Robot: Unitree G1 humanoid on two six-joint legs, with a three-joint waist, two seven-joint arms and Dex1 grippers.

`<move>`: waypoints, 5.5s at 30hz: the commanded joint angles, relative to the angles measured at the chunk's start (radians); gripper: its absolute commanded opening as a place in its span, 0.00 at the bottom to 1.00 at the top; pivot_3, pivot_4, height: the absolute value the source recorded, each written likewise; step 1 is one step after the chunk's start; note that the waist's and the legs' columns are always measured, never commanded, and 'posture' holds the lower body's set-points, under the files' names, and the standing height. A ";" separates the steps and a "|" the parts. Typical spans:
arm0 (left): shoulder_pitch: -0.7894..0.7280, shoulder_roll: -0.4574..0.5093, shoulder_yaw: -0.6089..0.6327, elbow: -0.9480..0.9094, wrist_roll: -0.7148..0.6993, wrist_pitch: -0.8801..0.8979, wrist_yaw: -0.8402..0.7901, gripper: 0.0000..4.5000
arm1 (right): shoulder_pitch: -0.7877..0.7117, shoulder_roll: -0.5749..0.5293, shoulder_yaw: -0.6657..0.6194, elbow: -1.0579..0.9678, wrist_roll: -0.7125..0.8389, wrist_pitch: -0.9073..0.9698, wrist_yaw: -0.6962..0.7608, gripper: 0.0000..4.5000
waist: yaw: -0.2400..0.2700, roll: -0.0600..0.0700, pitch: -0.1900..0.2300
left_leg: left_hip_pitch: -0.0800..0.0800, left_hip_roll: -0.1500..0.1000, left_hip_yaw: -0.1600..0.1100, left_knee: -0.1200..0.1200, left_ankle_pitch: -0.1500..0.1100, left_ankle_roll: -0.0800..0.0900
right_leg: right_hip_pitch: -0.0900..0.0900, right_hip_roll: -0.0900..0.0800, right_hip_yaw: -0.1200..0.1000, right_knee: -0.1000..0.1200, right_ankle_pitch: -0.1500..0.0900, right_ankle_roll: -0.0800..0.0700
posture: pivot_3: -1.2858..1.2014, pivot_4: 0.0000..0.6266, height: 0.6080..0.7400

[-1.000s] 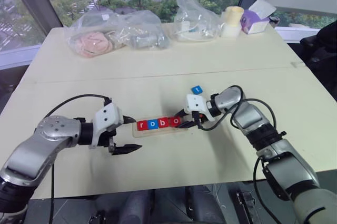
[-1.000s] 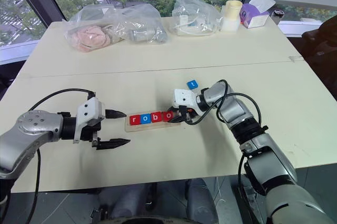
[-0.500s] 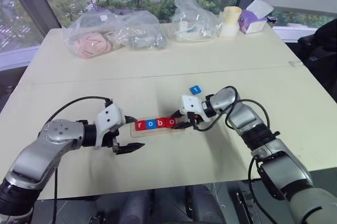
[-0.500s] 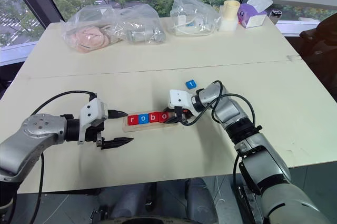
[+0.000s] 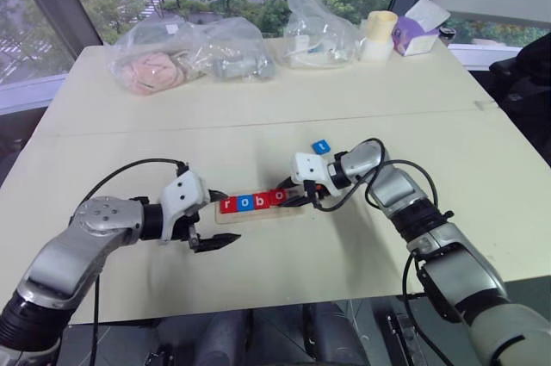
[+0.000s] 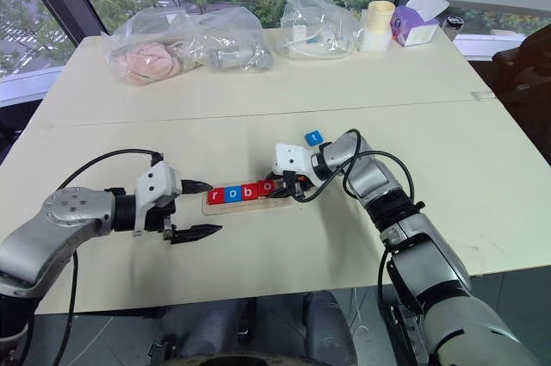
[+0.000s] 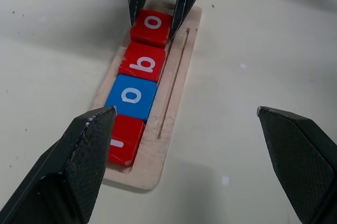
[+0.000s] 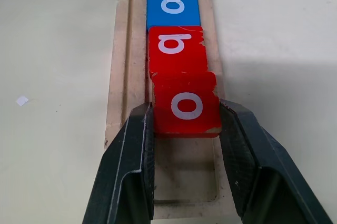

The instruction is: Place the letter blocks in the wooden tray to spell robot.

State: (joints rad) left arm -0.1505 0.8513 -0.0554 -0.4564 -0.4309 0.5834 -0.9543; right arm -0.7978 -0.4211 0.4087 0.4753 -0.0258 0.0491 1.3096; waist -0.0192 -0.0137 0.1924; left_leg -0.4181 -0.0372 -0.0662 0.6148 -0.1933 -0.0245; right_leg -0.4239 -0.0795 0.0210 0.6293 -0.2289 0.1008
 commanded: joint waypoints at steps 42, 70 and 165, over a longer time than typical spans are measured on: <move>-0.156 -0.082 -0.048 0.260 0.096 -0.134 -0.071 1.00 | 0.065 0.031 -0.137 -0.054 0.032 -0.009 -0.198 0.99 | 0.000 0.000 0.000 | 0.000 0.000 0.001 0.000 0.000 0.000 | 0.000 0.000 0.001 0.001 0.001 0.001 | 0.52 0.24 1.00; -0.207 -0.129 0.044 0.056 -0.025 0.083 0.044 1.00 | 0.046 0.058 -0.320 -0.171 0.113 0.215 -0.428 0.99 | 0.006 0.000 0.000 | 0.000 0.000 0.001 0.000 0.000 0.000 | 0.000 0.000 0.001 0.001 0.000 0.001 | 0.52 0.24 1.00; -0.127 0.006 -0.010 -0.079 -0.075 0.066 -0.128 1.00 | 0.227 -0.318 -0.299 0.108 0.143 -0.180 0.069 0.98 | 0.001 -0.001 0.001 | -0.003 0.002 0.005 -0.001 -0.003 0.004 | 0.002 -0.001 0.001 -0.012 0.001 0.001 | 0.52 0.24 1.00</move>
State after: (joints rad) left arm -0.2774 0.8473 -0.0957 -0.4903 -0.4835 0.6421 -1.0941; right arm -0.5458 -0.7429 0.1117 0.5488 0.1285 -0.0844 1.3707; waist -0.0183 -0.0143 0.1933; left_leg -0.4213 -0.0355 -0.0616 0.6142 -0.1958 -0.0201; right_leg -0.4221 -0.0805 0.0219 0.6177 -0.2280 0.1023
